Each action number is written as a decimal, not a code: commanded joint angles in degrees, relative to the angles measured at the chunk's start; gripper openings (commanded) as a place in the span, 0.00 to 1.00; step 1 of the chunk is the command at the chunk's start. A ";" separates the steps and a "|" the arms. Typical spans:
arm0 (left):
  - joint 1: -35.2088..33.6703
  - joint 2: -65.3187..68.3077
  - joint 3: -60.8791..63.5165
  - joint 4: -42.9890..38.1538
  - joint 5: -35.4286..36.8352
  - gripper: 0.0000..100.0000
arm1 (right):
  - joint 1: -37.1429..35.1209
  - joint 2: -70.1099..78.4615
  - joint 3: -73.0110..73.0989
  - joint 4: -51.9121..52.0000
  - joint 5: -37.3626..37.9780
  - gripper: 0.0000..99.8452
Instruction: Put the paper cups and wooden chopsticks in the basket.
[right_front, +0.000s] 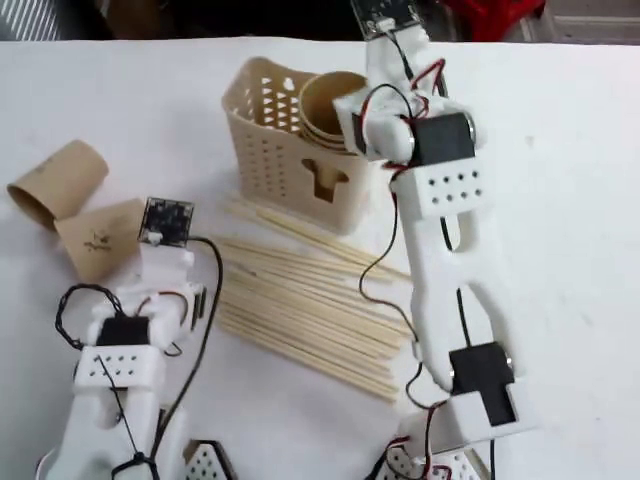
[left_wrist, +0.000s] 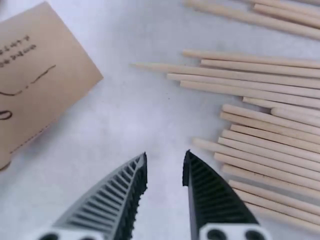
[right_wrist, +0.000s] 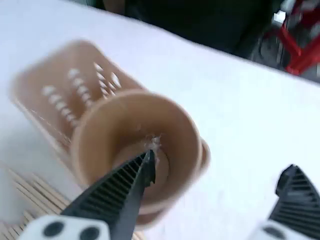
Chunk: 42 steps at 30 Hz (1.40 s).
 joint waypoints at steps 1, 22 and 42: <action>0.75 -1.01 -0.35 -1.05 0.09 0.13 | 4.18 2.33 4.31 -0.92 0.70 0.27; -3.30 -1.10 -9.05 4.04 0.62 0.13 | -0.66 -7.43 1.32 7.87 1.05 0.17; -15.87 10.42 -63.56 46.51 0.62 0.25 | 13.58 -42.68 45.54 10.07 15.30 0.02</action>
